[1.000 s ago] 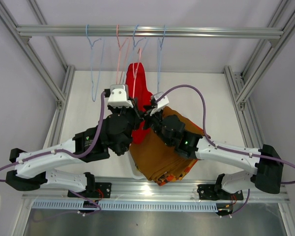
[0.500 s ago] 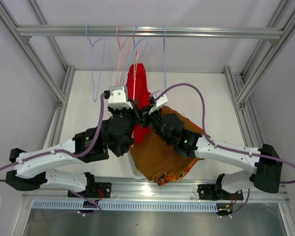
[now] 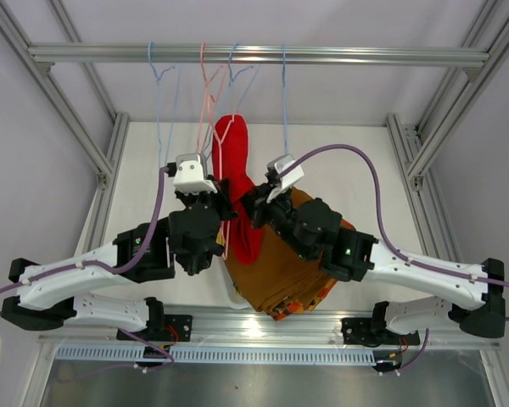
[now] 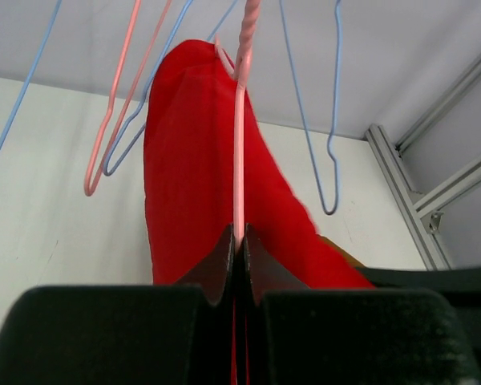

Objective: Remove the trousers from the hanger

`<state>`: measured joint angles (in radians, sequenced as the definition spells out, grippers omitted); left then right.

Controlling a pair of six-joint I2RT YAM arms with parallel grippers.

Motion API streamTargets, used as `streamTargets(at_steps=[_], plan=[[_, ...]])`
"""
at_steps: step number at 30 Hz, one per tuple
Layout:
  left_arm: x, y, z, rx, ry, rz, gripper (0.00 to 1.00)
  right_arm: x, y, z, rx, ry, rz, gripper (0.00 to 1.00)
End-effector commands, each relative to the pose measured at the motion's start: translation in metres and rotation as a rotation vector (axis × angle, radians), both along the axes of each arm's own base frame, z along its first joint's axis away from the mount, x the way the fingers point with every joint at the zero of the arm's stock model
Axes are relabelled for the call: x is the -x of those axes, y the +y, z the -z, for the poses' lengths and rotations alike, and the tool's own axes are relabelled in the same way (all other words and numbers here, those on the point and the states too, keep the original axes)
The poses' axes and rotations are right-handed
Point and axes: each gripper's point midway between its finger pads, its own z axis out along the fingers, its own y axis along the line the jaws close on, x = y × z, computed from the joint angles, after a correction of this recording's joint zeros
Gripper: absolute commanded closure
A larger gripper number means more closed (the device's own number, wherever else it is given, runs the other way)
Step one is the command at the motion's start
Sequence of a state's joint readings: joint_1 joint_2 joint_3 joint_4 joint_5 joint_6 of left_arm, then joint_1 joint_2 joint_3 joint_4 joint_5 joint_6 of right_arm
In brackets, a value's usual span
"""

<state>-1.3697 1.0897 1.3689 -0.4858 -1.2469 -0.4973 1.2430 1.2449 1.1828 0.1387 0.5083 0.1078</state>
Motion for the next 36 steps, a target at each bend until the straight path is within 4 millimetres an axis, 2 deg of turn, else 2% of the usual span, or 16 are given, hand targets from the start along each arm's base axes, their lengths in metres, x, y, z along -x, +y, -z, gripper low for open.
streamTargets(at_steps=[1, 6, 8, 12, 16, 17, 19, 20, 22, 23, 24, 25, 26, 32, 36], plan=[[0.001, 0.009, 0.0, 0.021, 0.006, -0.036, 0.99, 0.023, -0.034, -0.096, -0.214, -0.094, 0.002, 1.0], [-0.002, 0.011, 0.01, 0.019, 0.038, -0.051, 0.99, 0.046, -0.053, -0.115, -0.255, -0.092, -0.014, 1.0], [-0.001, 0.007, 0.009, 0.036, 0.06, -0.047, 1.0, 0.054, -0.057, -0.119, -0.248, -0.097, -0.026, 1.0], [0.003, 0.007, 0.024, 0.003, 0.119, -0.04, 1.0, 0.061, -0.071, -0.132, -0.242, -0.099, -0.005, 1.0], [0.007, 0.013, 0.039, -0.035, 0.156, -0.031, 1.0, 0.062, -0.09, -0.142, -0.224, -0.117, 0.027, 1.0], [0.007, 0.015, 0.051, -0.066, 0.164, -0.032, 0.99, 0.062, -0.094, -0.144, -0.228, -0.12, 0.032, 1.0], [0.01, 0.02, 0.053, -0.04, 0.169, -0.019, 0.99, 0.062, -0.107, -0.152, -0.242, -0.122, 0.043, 1.0], [0.011, 0.022, 0.065, -0.065, 0.179, -0.015, 0.99, 0.062, -0.11, -0.154, -0.244, -0.123, 0.048, 1.0], [0.014, 0.027, 0.069, -0.047, 0.186, -0.008, 0.99, 0.062, -0.119, -0.158, -0.245, -0.129, 0.057, 1.0], [0.015, 0.029, 0.08, -0.076, 0.197, -0.006, 1.0, 0.061, -0.123, -0.162, -0.255, -0.13, 0.066, 1.0], [0.016, 0.031, 0.083, -0.079, 0.2, -0.004, 1.0, 0.061, -0.126, -0.163, -0.252, -0.134, 0.073, 1.0], [0.017, 0.032, 0.085, -0.066, 0.208, 0.0, 1.0, 0.06, -0.127, -0.159, -0.224, -0.131, 0.075, 1.0], [0.018, 0.034, 0.095, -0.091, 0.218, -0.002, 1.0, 0.06, -0.13, -0.16, -0.224, -0.132, 0.078, 1.0], [0.022, 0.046, 0.124, -0.157, 0.264, -0.024, 1.0, 0.06, -0.138, -0.165, -0.229, -0.131, 0.085, 1.0], [0.024, 0.055, 0.136, -0.228, 0.275, -0.041, 0.99, 0.06, -0.139, -0.167, -0.227, -0.133, 0.09, 1.0]])
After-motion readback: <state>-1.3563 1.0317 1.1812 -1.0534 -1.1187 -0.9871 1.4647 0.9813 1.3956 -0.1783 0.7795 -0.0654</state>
